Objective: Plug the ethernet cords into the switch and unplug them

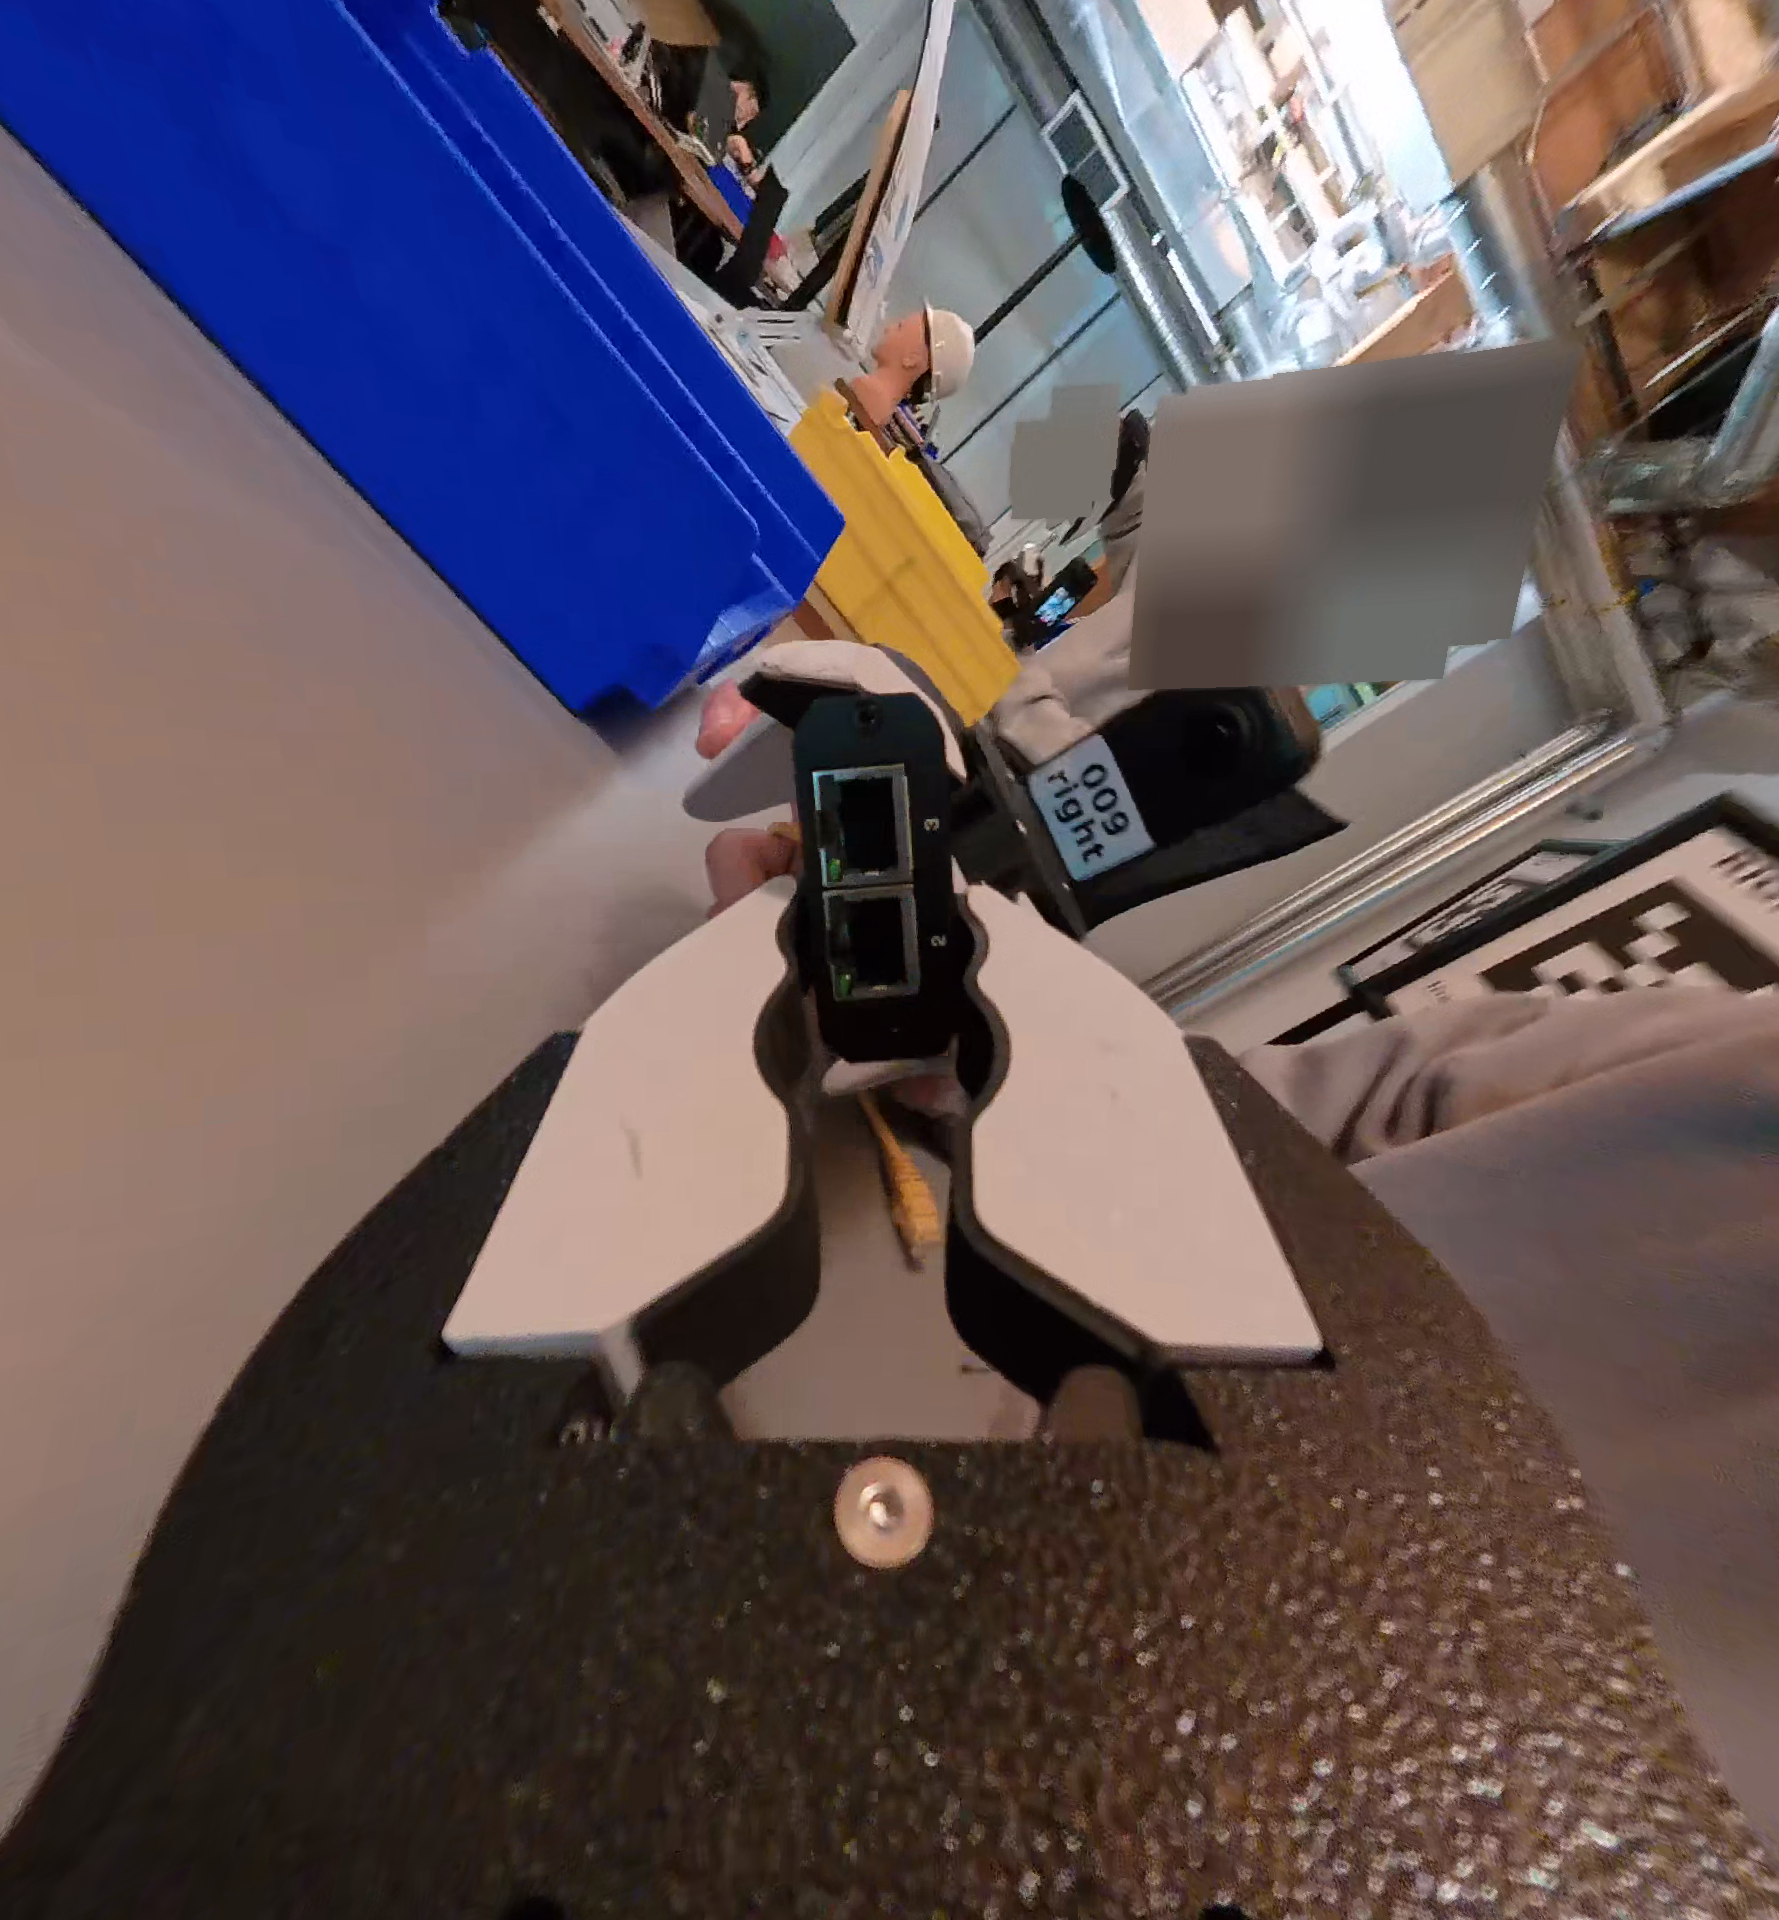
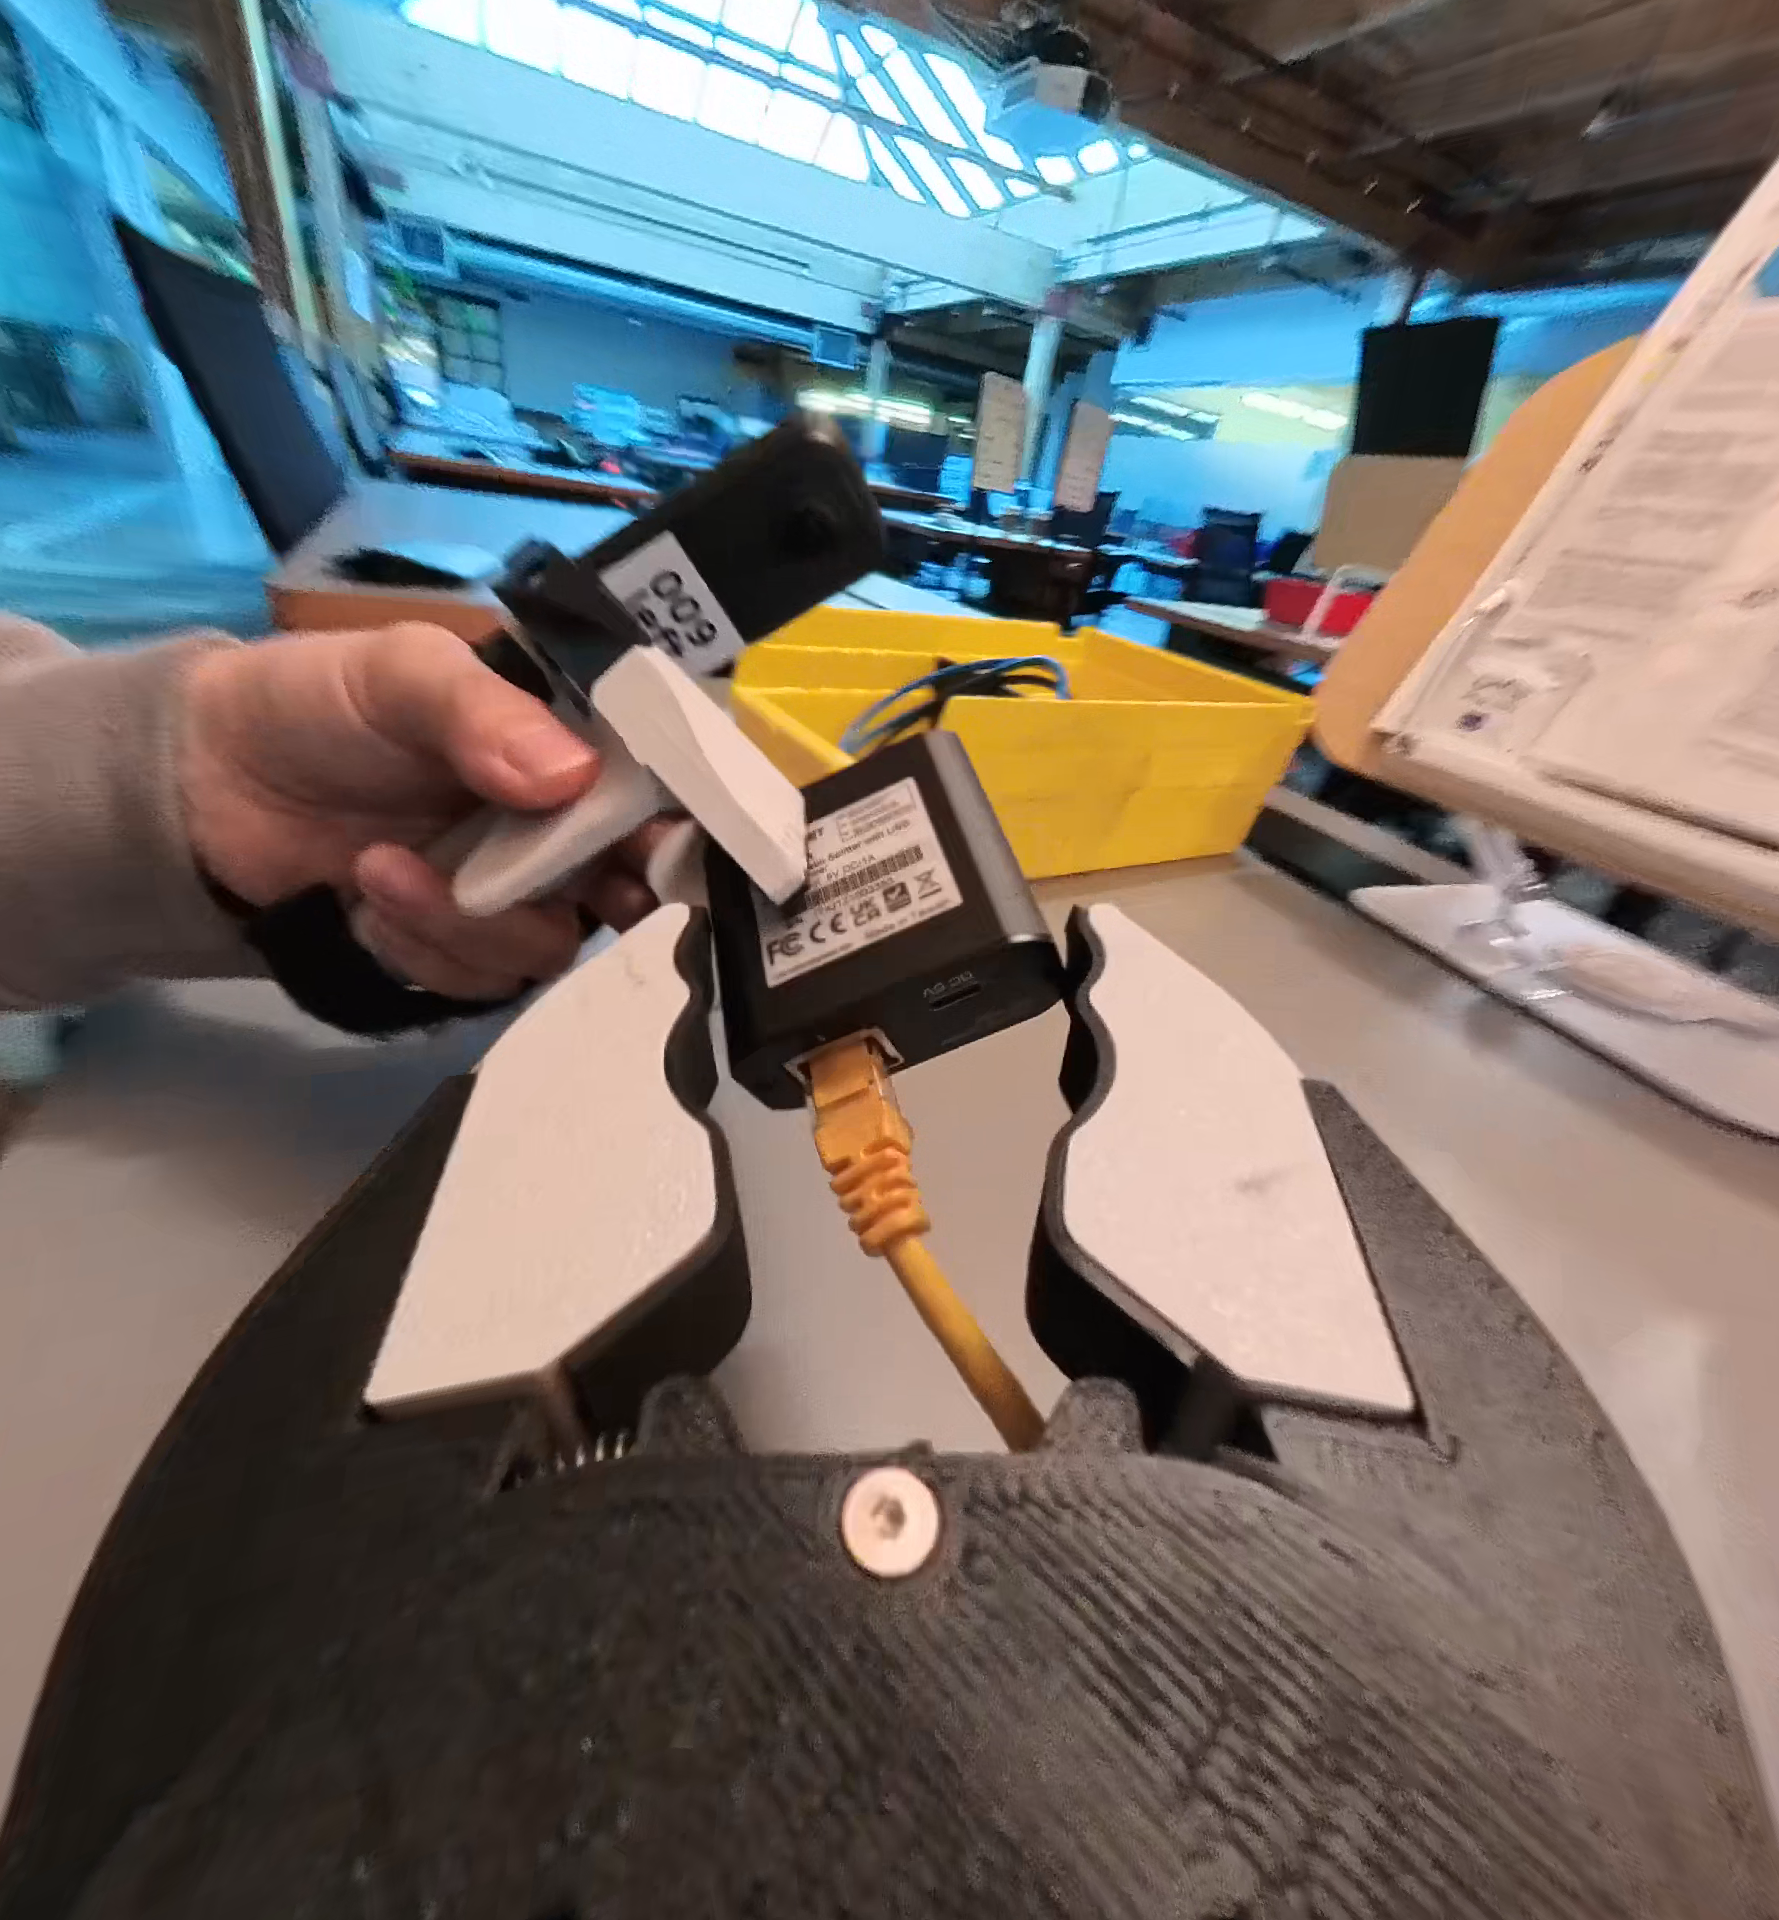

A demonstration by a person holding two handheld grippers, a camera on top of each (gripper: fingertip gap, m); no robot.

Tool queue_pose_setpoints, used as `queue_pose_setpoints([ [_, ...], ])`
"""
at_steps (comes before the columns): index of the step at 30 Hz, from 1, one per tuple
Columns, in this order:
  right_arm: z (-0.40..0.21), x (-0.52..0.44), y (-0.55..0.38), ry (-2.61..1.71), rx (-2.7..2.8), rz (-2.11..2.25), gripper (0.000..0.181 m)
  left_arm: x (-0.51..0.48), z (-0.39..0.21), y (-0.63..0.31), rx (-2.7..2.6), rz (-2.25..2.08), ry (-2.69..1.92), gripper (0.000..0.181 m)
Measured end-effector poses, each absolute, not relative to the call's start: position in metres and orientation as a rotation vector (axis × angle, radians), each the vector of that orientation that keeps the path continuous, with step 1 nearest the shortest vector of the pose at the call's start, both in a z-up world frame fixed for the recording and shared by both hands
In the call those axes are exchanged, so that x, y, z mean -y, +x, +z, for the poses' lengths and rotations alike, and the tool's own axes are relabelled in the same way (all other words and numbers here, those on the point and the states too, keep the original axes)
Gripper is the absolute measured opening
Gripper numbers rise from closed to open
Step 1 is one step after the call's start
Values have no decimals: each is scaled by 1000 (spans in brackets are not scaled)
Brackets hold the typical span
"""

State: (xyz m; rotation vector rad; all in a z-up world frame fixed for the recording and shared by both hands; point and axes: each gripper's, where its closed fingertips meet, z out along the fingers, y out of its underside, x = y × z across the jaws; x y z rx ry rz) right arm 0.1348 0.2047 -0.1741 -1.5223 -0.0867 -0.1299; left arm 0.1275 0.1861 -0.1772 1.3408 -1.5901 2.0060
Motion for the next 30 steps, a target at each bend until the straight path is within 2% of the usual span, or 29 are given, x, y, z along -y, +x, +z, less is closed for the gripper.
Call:
queue_pose_setpoints([
  [2,-168,-203,128,-1515,68,21,67,-187,-173,125,1467,1977,1327,23],
  [5,-180,-199,113,-1759,89,223,97,-196,-182,128,1555,1945,1418,23],
  [6,-189,-192,109,-1880,97,266,102,-201,-184,129,1603,1936,1450,23],
  [8,-189,-178,98,-1985,193,297,94,-210,-180,131,1589,1972,1474,23],
  [11,-135,-185,128,-1653,133,-79,94,-219,-176,132,1558,1994,1488,23],
  [12,-124,-185,136,-1554,131,-181,87,-219,-175,131,1547,1996,1487,23],
  [15,-140,-195,143,-1528,170,-293,86,-211,-170,128,1493,1987,1431,23],
  [17,-155,-201,142,-1540,225,-333,73,-207,-170,126,1453,1971,1409,23],
  [19,-168,-205,135,-1565,287,-289,79,-204,-172,124,1409,1949,1377,23],
  [22,-185,-207,138,-1625,325,-317,74,-197,-171,122,1351,1917,1343,23],
  [26,-171,-204,130,-1483,367,-376,62,-197,-180,127,1300,1905,1401,23],
  [30,-174,-205,130,-1484,310,-277,62,-195,-179,126,1262,1904,1364,23],
])
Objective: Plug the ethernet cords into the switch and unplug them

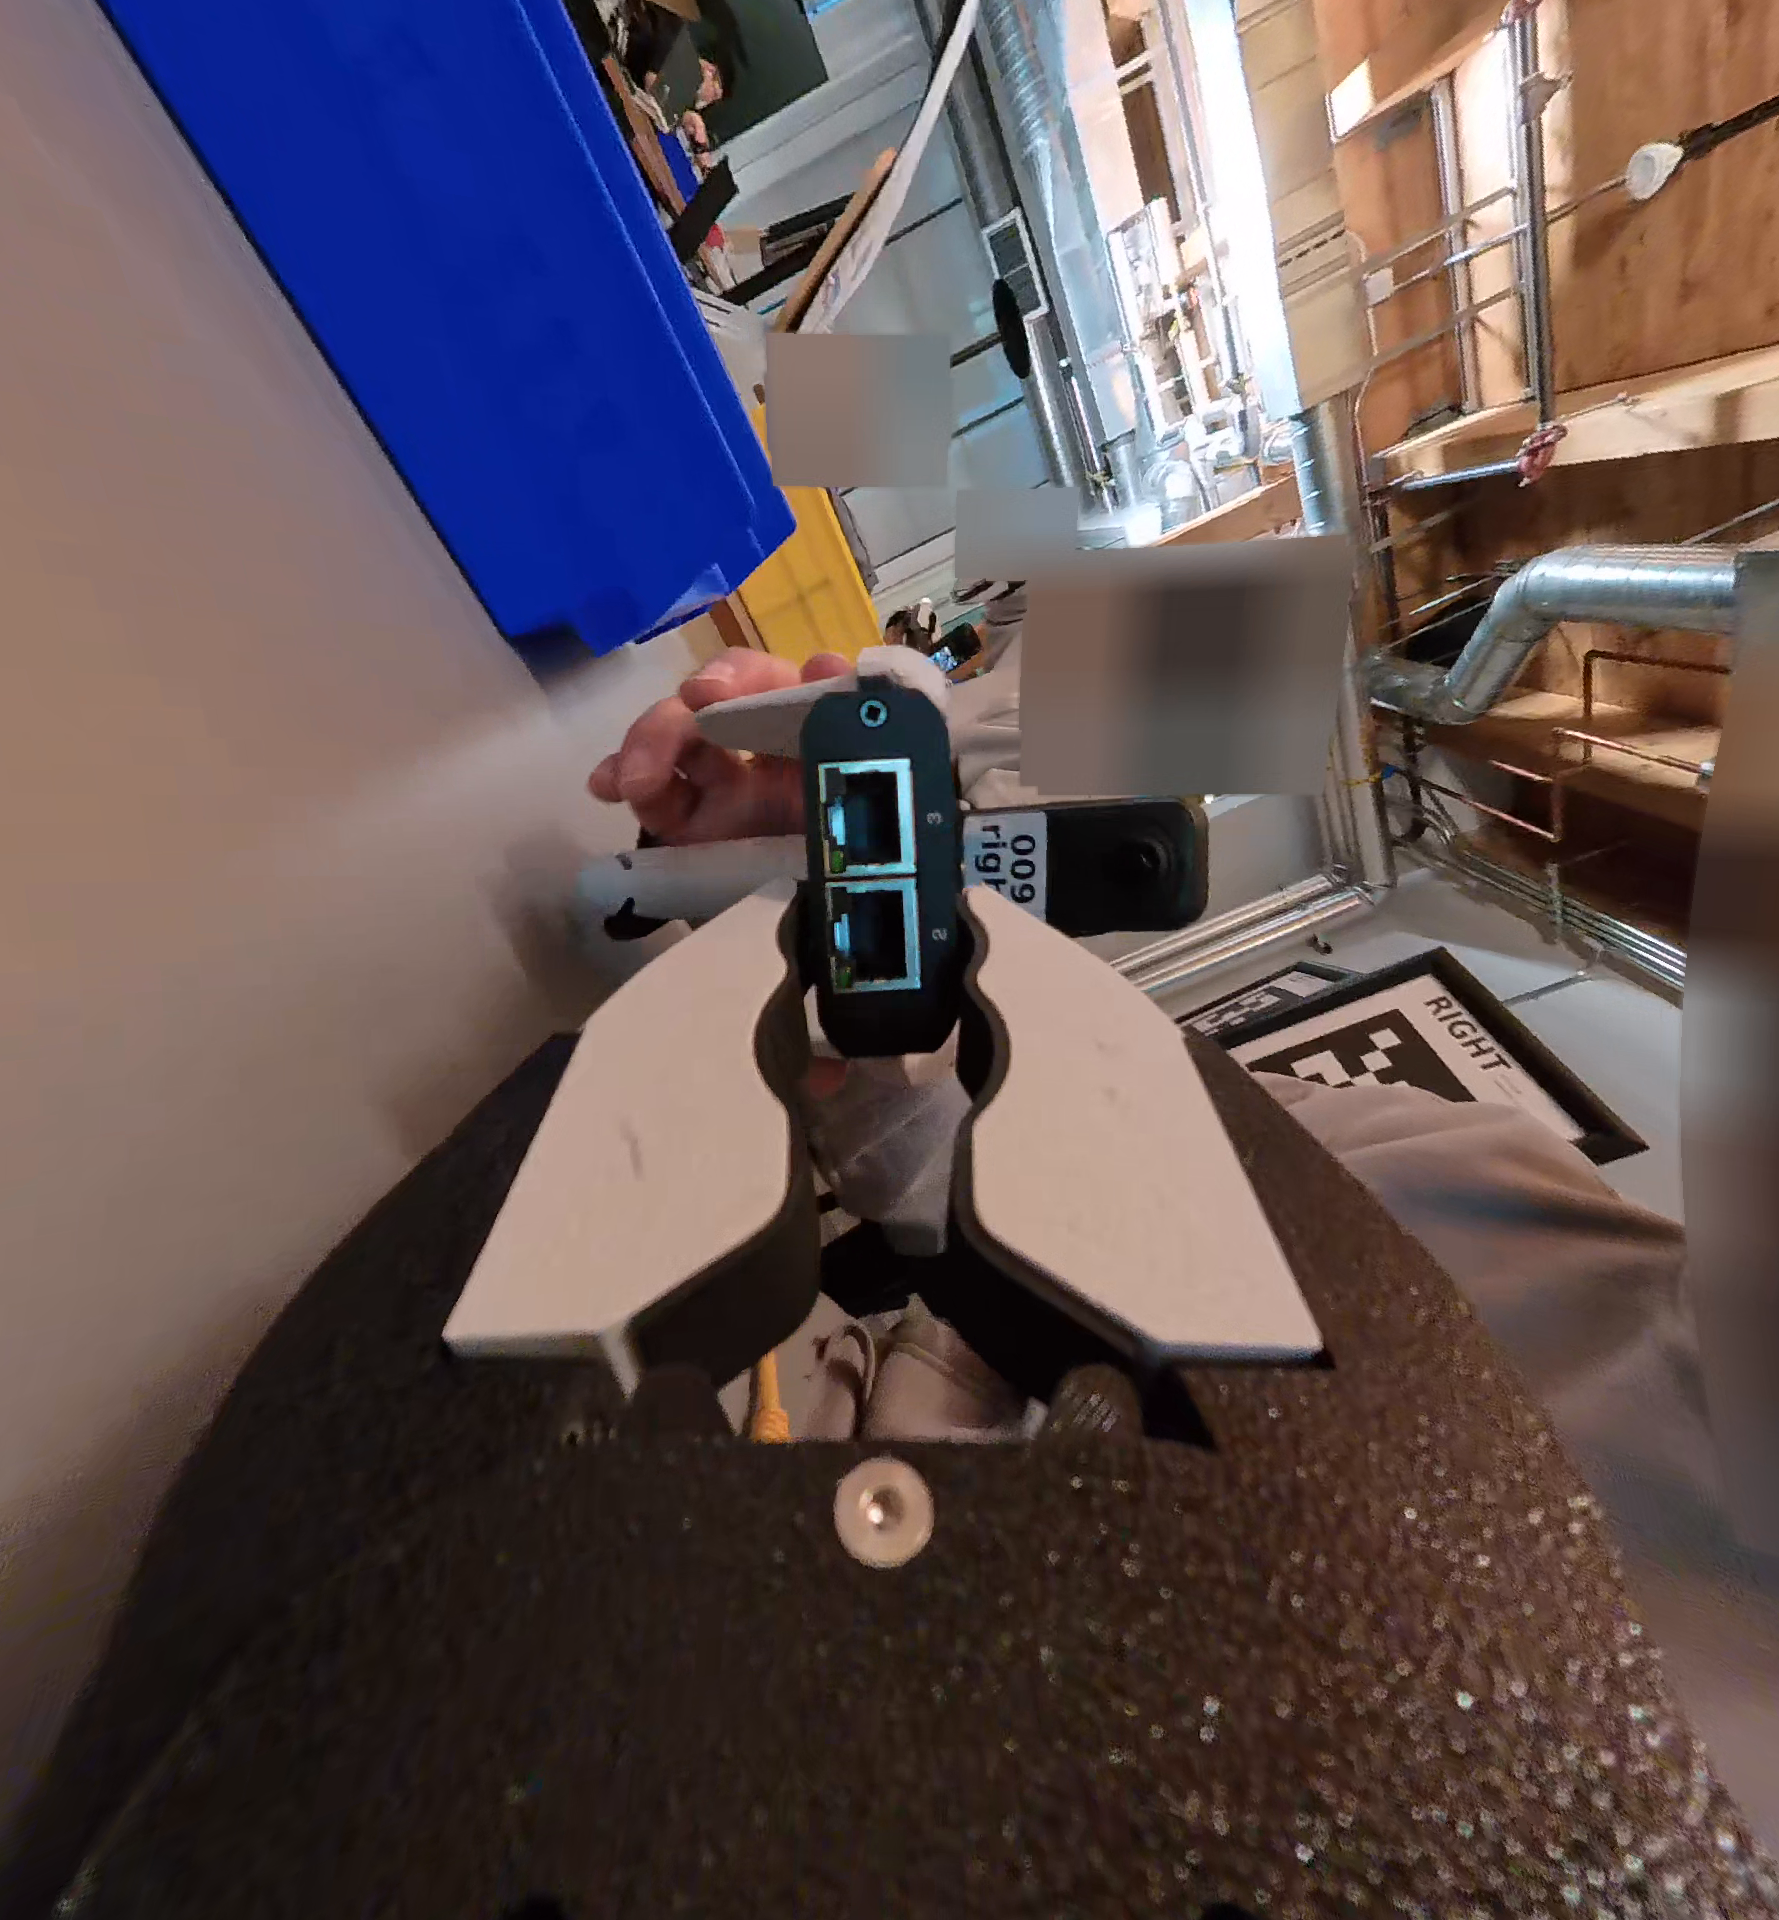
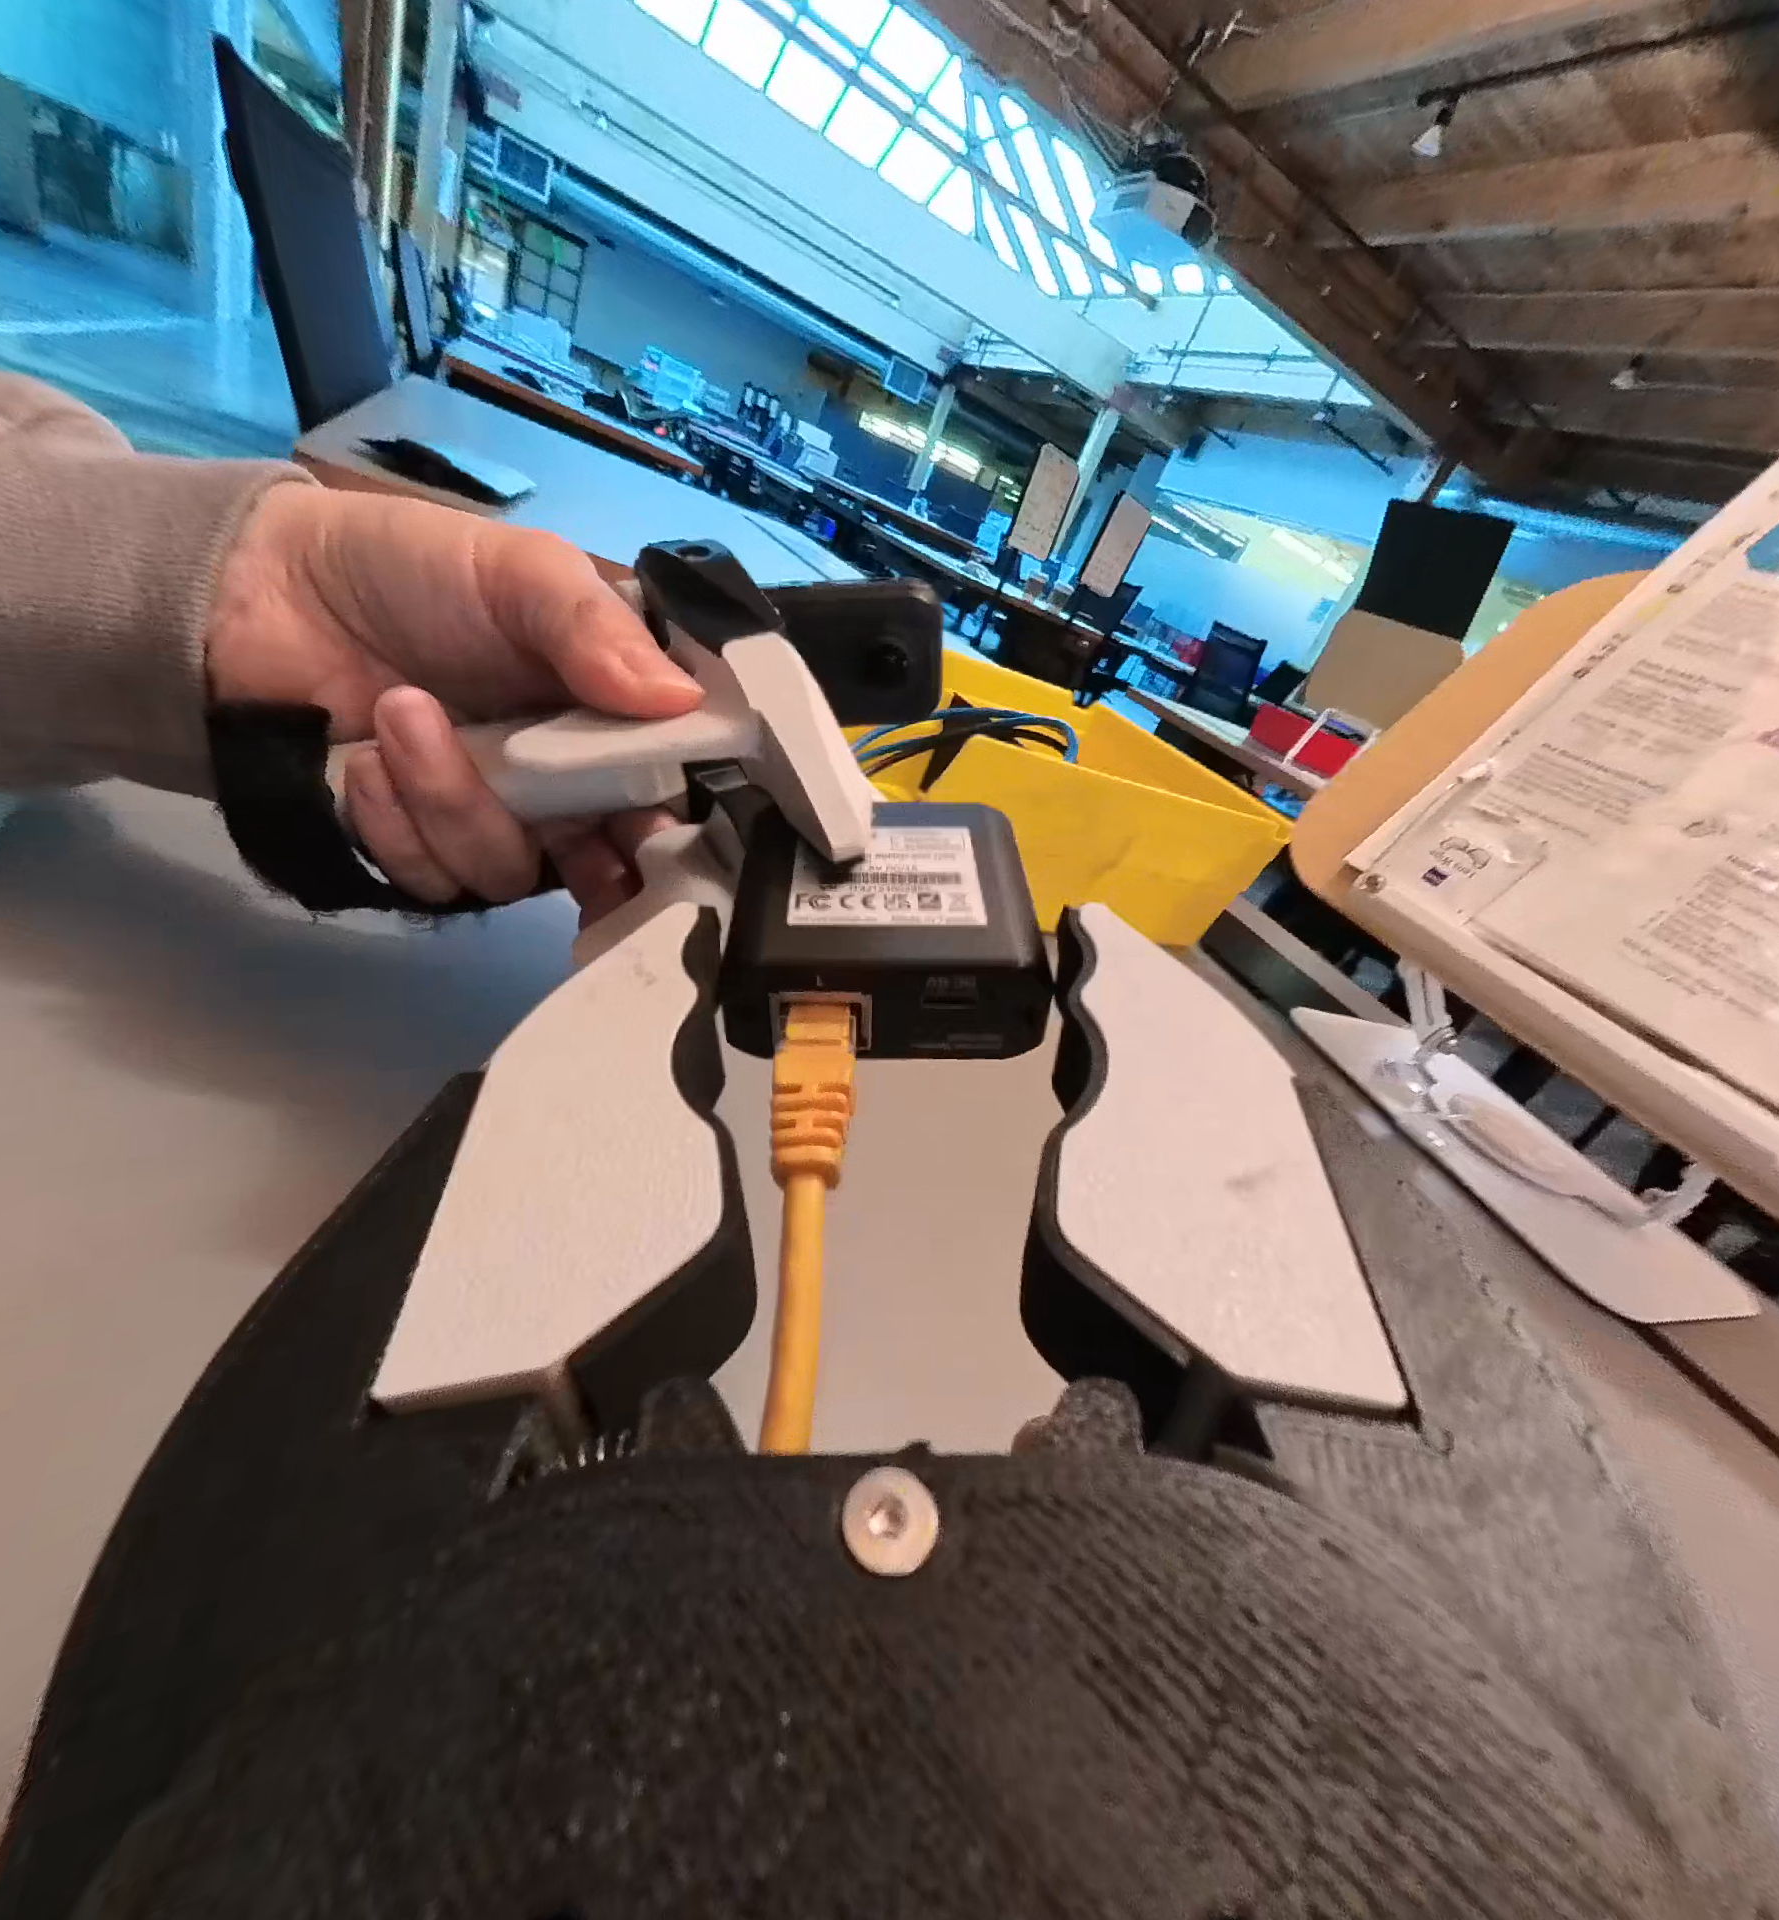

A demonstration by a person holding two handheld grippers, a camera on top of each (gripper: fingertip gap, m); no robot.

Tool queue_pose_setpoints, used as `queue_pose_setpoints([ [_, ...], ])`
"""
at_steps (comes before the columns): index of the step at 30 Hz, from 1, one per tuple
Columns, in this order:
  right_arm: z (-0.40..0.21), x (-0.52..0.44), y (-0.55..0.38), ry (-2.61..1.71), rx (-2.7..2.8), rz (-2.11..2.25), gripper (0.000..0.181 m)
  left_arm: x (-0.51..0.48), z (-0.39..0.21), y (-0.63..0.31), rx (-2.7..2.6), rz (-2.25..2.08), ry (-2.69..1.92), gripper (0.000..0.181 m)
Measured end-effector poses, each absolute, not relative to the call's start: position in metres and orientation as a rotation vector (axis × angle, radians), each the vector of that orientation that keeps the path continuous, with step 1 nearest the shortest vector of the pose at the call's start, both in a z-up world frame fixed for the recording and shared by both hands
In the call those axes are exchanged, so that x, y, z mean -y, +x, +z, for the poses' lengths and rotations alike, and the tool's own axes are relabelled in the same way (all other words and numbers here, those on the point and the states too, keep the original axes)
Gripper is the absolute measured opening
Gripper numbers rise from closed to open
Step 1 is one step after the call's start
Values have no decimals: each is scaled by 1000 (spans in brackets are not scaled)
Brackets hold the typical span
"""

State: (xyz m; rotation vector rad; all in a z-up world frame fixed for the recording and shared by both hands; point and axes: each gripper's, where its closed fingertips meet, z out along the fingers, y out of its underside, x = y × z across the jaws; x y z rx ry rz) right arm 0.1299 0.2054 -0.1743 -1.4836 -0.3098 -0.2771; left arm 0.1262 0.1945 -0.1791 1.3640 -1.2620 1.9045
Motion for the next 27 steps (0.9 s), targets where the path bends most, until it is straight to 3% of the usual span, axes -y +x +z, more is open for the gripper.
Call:
queue_pose_setpoints([
  [19,-181,-209,138,-1545,176,-289,62,-194,-176,134,1306,1949,1509,23],
  [27,-175,-197,157,-1523,22,-106,62,-225,-163,141,1743,2170,1568,31],
])
